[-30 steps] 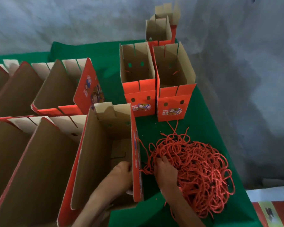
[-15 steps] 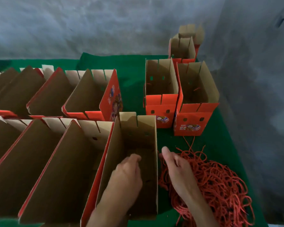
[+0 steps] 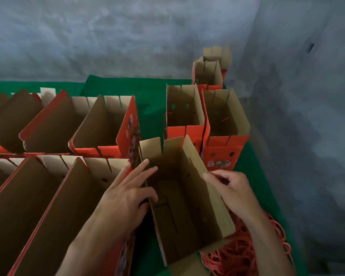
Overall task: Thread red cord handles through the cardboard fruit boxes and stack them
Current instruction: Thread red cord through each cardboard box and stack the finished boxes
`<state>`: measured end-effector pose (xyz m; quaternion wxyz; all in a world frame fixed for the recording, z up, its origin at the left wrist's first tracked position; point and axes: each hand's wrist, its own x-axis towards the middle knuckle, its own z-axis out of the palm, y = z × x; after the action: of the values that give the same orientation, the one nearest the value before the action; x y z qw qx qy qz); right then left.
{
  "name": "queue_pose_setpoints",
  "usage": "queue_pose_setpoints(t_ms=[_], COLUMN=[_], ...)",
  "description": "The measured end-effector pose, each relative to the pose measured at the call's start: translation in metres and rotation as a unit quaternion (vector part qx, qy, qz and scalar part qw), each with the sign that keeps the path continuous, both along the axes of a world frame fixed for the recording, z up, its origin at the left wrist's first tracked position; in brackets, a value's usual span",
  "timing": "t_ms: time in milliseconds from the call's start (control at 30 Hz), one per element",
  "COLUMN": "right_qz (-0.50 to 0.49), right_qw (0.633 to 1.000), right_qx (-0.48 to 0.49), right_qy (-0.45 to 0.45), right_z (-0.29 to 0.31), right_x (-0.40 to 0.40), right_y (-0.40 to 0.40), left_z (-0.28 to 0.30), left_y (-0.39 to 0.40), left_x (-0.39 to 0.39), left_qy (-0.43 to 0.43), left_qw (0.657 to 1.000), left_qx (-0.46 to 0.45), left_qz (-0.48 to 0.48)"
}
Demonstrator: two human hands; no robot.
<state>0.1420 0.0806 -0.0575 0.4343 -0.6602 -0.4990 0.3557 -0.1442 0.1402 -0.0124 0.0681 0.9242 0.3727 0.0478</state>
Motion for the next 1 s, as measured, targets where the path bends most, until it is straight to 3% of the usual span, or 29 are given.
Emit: queue_pose_setpoints(t_ms=[100, 367, 567, 833, 933, 1000], right_qz=[-0.043, -0.281, -0.387, -0.237, -0.158, -0.159], right_qw=[0.997, 0.95, 0.906, 0.896, 0.901, 0.904], right_qx=[0.007, 0.048, 0.088, 0.06, 0.059, 0.057], right_qy=[0.067, 0.125, 0.147, 0.371, 0.399, 0.392], right_z=[0.005, -0.026, -0.057, -0.061, -0.064, -0.065], right_x=[0.023, 0.073, 0.07, 0.059, 0.044, 0.035], right_y=[-0.002, -0.037, -0.056, -0.061, -0.058, -0.051], left_z=[0.011, 0.044, 0.062, 0.057, 0.049, 0.042], left_y=[0.004, -0.008, -0.027, -0.033, -0.035, -0.038], left_x=[0.008, 0.04, 0.082, 0.128, 0.136, 0.142], left_qy=[-0.01, -0.128, -0.138, -0.081, -0.036, 0.002], left_qw=[0.999, 0.985, 0.989, 0.991, 0.99, 0.987], left_qx=[0.029, 0.051, -0.029, -0.1, -0.109, -0.115], left_qz=[-0.029, -0.099, -0.049, 0.035, 0.079, 0.11])
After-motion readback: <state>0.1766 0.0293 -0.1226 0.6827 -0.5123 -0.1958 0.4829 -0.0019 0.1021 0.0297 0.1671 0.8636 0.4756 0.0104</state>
